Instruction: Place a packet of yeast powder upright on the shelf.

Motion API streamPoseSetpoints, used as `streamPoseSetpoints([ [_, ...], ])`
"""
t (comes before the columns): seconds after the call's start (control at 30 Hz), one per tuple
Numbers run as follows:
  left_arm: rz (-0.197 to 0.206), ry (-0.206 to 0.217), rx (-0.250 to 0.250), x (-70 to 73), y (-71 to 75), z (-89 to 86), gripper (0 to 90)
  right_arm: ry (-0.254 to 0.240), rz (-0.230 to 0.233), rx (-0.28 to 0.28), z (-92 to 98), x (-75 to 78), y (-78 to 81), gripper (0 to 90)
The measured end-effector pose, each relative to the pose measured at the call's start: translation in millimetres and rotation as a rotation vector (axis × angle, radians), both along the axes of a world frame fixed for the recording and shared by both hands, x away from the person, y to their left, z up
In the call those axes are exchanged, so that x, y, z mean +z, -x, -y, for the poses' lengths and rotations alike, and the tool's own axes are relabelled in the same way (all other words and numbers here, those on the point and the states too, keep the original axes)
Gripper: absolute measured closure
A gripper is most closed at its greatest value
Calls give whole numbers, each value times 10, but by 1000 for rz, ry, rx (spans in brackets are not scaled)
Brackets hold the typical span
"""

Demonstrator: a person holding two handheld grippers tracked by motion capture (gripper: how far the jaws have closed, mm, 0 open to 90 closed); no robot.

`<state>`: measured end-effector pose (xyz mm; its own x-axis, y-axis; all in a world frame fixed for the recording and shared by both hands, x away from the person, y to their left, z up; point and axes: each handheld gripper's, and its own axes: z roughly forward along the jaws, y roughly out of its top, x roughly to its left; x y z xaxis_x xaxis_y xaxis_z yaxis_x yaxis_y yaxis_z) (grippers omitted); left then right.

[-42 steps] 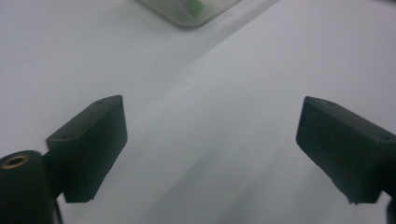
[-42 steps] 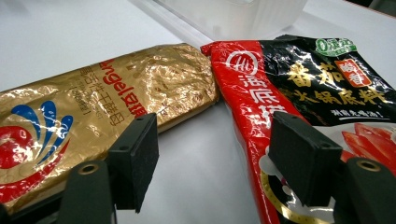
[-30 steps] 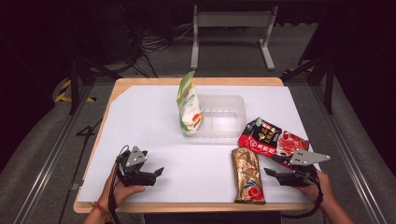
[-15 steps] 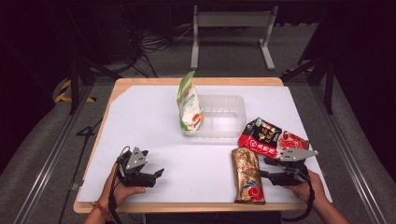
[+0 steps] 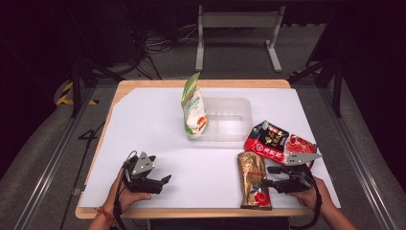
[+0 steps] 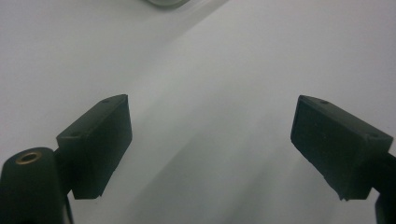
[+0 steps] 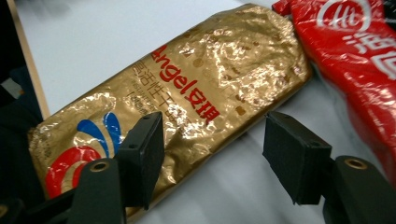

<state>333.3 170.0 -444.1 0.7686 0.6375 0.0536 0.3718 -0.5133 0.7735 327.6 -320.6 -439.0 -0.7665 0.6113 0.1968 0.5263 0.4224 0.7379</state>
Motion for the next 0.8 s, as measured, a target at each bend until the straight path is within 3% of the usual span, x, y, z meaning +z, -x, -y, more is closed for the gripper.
streamPoseSetpoints([
  [0.13, -5, -11, -13, -11, -2, 38, 134, -29, -47, 26, -37, -14, -3, 359],
  [0.37, 1, -15, -26, -9, 6, 57, 135, -34, -76, 22, -67, -22, -10, 333],
  [0.5, 1, -16, -22, -11, 8, 51, 137, -15, -49, 35, -54, 0, 12, 372],
  [0.57, 1, -17, -27, -13, 11, 48, 137, 6, 13, 27, -22, 42, 53, 580],
  [0.67, 1, -23, -30, -16, 15, 55, 137, 47, 55, 23, 4, 61, 86, 794],
  [0.77, 4, -30, -34, -20, 19, 61, 136, 69, 64, 29, 15, 57, 104, 899],
  [0.8, 6, -31, -37, -19, 20, 61, 137, 101, 69, 40, 8, 50, 113, 900],
])
